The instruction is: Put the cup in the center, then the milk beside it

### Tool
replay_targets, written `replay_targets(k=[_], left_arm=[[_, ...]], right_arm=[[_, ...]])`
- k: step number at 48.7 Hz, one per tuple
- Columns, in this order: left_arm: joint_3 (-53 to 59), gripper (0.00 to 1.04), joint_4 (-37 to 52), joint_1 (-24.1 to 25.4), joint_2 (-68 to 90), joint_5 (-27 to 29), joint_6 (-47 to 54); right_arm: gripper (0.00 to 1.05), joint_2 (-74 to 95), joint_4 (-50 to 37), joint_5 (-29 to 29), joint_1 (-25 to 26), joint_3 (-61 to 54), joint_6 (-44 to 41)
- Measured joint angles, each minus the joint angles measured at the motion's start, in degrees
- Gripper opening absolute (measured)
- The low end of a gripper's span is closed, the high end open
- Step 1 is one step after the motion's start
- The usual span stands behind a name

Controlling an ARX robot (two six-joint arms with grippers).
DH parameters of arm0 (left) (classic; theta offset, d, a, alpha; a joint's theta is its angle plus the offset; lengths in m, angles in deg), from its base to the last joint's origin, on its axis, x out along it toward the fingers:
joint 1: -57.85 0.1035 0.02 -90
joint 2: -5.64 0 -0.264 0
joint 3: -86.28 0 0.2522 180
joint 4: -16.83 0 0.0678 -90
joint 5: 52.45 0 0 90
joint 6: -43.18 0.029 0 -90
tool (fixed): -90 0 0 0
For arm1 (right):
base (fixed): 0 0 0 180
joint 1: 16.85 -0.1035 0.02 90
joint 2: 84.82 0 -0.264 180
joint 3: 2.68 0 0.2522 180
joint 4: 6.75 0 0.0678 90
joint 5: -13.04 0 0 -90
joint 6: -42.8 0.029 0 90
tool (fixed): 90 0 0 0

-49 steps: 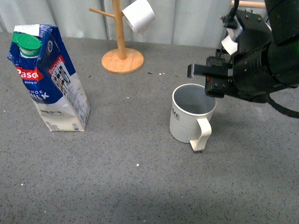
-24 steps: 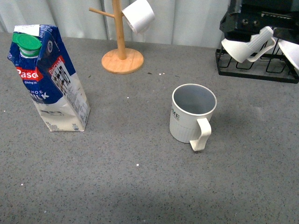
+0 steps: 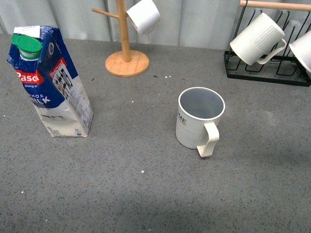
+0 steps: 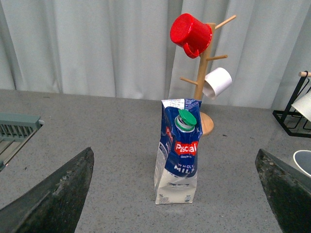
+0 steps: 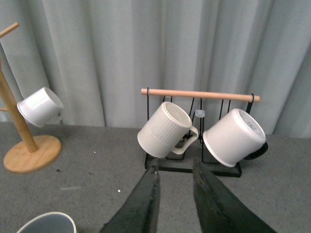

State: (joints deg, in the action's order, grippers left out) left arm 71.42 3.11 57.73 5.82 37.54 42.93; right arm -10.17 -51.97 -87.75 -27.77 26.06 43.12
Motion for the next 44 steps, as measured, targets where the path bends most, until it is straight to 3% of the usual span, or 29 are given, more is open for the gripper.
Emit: replay_targets(k=[5, 9, 16, 21, 25, 44], left_arm=[[0.00, 0.98, 0.00, 0.00, 0.00, 0.02, 0.00], [0.00, 0.98, 0.00, 0.00, 0.00, 0.02, 0.00], [0.00, 0.98, 0.00, 0.00, 0.00, 0.00, 0.00], [0.00, 0.98, 0.00, 0.00, 0.00, 0.00, 0.00], [0.00, 0.98, 0.00, 0.00, 0.00, 0.00, 0.00], [0.00, 0.98, 0.00, 0.00, 0.00, 0.02, 0.00]], right_arm=[[0.01, -5.51, 1.70, 2.03, 2.01, -4.00, -0.33], [0.01, -6.71, -0.83, 3.26, 3.04, -6.64, -0.31], [0.01, -11.39, 2.12, 4.66, 4.81, -10.12, -0.31], [0.01, -16.96, 5.70, 5.81, 5.86, -11.43, -0.31], [0.01, -21.75, 9.53, 10.32, 9.27, -12.52, -0.33], [0.01, -39.10, 24.26, 10.69, 10.78, -14.58, -0.31]])
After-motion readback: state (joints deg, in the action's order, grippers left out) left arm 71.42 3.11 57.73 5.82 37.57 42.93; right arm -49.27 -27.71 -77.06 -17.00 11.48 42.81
